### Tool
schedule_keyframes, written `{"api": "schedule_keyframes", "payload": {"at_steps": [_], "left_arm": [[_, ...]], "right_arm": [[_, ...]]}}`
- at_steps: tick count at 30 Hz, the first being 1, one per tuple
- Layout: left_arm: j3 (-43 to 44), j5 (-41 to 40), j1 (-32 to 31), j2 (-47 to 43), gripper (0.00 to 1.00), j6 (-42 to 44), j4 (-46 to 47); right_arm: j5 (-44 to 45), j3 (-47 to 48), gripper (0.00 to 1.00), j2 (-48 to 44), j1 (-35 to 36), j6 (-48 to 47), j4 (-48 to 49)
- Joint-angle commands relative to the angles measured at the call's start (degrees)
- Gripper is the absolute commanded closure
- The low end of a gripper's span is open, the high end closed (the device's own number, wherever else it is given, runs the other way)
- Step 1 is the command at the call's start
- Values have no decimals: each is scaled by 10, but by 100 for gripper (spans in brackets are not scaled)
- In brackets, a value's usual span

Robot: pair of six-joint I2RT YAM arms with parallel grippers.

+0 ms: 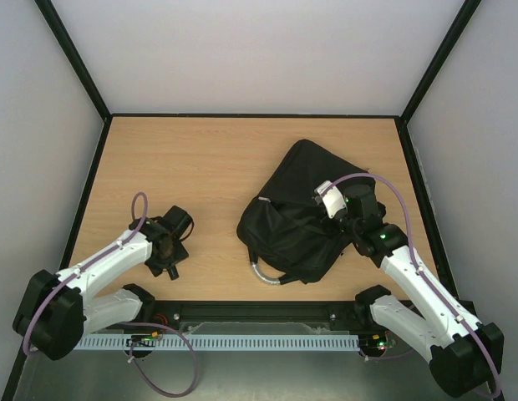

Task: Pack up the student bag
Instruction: Pick up the stationery from the center of the board.

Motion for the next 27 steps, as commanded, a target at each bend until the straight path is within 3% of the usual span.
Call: {"api": "schedule_keyframes", "payload": {"at_steps": [1,19,27], "left_arm": [[-23,37,19,14,40,-26,1],[-62,50,45,39,64,8,73],[-51,90,40,-10,79,37,78]], "right_arm": [[-31,3,99,-13,7,-3,19],[-29,3,99,-12,7,-3,19],[-30,2,99,-11,7,-3,20]]}}
